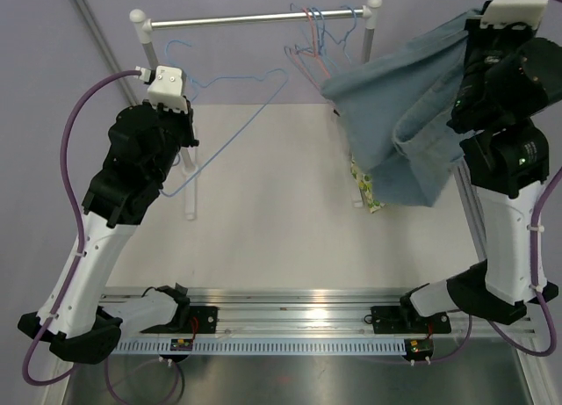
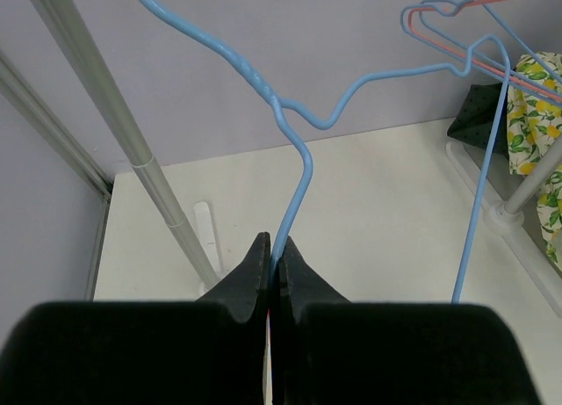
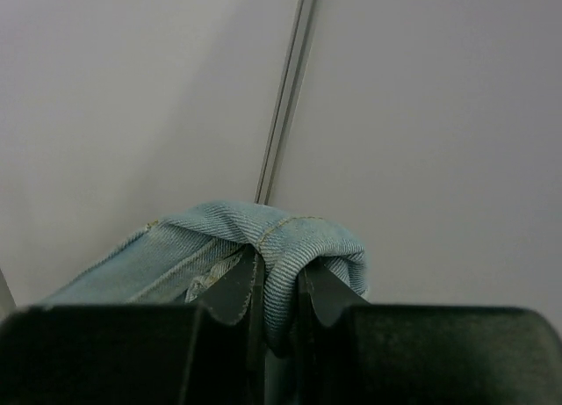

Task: Remove the skirt from the hanger

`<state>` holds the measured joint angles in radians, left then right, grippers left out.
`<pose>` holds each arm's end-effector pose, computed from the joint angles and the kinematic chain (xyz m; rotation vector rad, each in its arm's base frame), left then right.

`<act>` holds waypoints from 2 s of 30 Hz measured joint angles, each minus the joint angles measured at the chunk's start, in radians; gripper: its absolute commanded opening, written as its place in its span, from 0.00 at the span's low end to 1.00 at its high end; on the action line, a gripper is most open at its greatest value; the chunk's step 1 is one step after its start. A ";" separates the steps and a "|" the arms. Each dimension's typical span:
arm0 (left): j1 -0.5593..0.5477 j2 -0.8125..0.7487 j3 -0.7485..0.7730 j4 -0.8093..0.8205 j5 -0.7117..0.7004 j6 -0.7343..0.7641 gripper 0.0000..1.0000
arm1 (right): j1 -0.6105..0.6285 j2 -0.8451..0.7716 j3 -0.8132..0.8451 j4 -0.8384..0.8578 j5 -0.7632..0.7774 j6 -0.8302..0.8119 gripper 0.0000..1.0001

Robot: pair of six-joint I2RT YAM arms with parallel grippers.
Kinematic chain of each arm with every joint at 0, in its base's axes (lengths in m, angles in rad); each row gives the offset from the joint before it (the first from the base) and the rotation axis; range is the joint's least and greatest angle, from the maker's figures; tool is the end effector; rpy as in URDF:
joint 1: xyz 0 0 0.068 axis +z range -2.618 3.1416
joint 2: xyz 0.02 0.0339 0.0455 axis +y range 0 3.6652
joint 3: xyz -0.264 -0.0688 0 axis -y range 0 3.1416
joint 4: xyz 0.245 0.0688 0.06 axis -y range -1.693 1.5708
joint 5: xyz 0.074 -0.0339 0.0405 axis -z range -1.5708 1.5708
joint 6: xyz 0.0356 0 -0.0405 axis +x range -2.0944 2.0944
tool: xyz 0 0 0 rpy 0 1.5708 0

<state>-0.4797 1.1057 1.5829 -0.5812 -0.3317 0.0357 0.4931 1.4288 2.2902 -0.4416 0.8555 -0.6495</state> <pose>0.1817 -0.0814 0.5041 0.1800 1.6597 -0.0580 0.1762 0.0642 0.6395 0.0547 1.3249 -0.6238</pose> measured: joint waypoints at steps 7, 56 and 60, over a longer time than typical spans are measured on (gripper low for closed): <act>0.000 -0.026 -0.005 0.000 0.004 0.018 0.00 | -0.224 0.049 0.138 -0.122 -0.156 0.240 0.00; -0.006 0.565 0.470 -0.009 -0.025 0.011 0.06 | -0.557 -0.105 -1.134 0.365 -1.294 1.114 0.99; -0.006 0.535 0.442 -0.023 -0.019 -0.008 0.32 | -0.557 -0.147 -1.135 0.332 -1.294 1.118 1.00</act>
<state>-0.4854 1.6405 2.0251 -0.6037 -0.3511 0.0277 -0.0635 1.2816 1.1549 -0.1093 -0.4381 0.4686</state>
